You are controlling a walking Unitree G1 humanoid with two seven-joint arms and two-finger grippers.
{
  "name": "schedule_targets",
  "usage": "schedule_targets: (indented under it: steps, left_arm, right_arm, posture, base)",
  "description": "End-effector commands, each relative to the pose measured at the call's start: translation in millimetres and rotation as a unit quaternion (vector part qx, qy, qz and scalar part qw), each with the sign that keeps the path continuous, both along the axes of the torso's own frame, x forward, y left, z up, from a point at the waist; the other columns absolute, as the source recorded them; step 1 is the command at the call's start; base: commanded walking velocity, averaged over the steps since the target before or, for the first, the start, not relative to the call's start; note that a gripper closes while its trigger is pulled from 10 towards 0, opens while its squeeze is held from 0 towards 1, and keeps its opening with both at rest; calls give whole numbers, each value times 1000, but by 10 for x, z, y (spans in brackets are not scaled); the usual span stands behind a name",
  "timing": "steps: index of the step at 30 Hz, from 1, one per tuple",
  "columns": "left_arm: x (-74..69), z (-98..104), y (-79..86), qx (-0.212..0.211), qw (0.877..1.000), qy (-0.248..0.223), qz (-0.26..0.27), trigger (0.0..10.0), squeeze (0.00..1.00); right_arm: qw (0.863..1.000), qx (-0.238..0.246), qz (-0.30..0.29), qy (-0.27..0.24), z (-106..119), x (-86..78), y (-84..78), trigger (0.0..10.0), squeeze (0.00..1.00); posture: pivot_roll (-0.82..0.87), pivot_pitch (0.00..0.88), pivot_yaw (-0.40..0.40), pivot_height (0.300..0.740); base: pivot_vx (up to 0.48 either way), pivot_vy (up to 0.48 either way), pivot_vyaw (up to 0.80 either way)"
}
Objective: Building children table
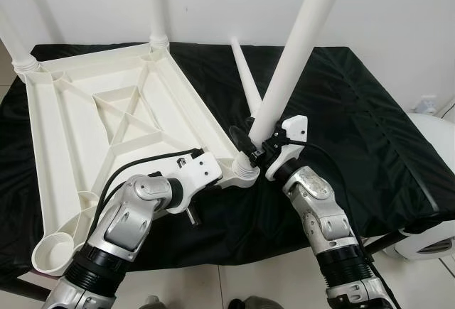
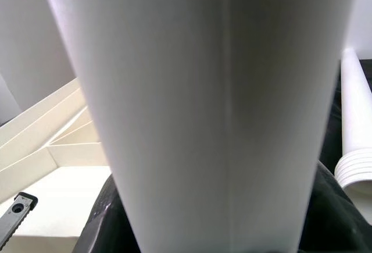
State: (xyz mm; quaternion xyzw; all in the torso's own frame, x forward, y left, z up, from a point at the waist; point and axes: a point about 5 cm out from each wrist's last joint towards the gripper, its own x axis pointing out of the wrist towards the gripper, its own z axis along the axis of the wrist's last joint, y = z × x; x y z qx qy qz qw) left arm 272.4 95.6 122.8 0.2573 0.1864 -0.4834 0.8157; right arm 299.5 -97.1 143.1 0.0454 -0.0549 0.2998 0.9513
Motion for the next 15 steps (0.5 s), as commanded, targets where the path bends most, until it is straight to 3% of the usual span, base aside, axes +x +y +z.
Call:
schedule_targets:
  steps: [1, 9, 15]
  left_arm:
    - [66, -132, 245, 40, 995, -15, 96, 10000, 0]
    - [56, -127, 244, 38, 994, -15, 97, 10000, 0]
    - [50, -110, 235, 35, 995, -16, 97, 10000, 0]
  right_arm:
    - [994, -21, -16, 105, -420, -77, -74, 10000, 0]
    - [995, -23, -28, 93, -388, -86, -14, 10000, 0]
    - [994, -19, -69, 78, -325, -71, 68, 10000, 0]
  posture:
    - [39, 53, -66, 740]
    - [40, 53, -69, 740]
    - [40, 62, -70, 740]
  base:
    - [0, 0, 0]
    - [0, 0, 0]
    - [0, 0, 0]
